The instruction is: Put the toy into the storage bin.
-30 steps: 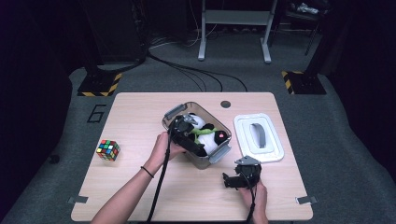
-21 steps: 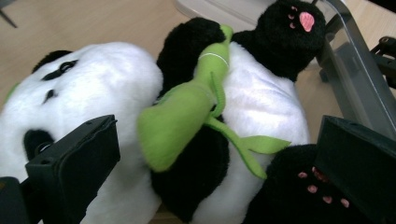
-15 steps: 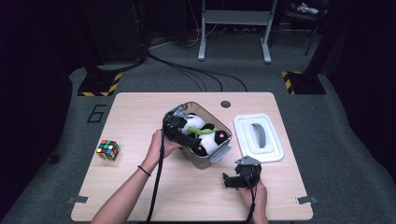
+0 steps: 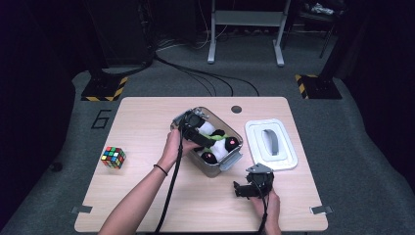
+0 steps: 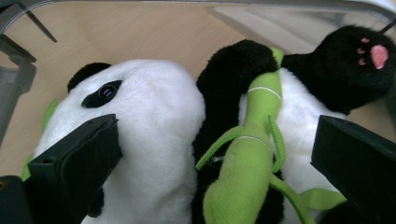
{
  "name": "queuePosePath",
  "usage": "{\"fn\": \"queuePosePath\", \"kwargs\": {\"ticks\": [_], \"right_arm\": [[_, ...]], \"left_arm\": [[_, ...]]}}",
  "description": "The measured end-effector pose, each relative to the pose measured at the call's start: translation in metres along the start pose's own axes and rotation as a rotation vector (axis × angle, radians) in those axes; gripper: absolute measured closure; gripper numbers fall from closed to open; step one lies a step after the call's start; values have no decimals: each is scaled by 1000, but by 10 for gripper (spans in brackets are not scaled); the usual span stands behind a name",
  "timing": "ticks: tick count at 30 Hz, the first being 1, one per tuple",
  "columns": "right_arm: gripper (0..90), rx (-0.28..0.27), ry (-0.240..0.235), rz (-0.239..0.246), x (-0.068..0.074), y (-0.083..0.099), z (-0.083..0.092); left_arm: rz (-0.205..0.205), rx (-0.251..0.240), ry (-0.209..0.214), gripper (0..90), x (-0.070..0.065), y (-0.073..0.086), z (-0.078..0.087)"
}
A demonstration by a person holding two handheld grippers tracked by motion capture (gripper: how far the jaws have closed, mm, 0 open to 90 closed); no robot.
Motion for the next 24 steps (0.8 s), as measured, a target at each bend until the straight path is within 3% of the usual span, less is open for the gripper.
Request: {"fn": "queuePosePath", "kwargs": {"ticks": [4, 11, 16, 24], "right_arm": [[0, 0, -1, 2, 0, 0, 0], [0, 1, -1, 2, 0, 0, 0], [0, 1, -1, 2, 0, 0, 0], [0, 1, -2, 2, 0, 0, 0]], "left_arm": [[-12, 23, -43, 18, -1, 5, -9], [9, 18, -15, 20, 1, 6, -11], [63, -71, 41, 35, 6, 1, 9], [72, -158, 59, 1, 18, 6, 49]]}}
Point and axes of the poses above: each handheld gripper's, and its own axes: z roughly backward along the jaws, y roughly out of its underside, x roughly to its left, the point moved 8 cm from there along -z, roughly forward along the jaws, and after that the axes turned 9 degrees about z, right-handed, at the moved point
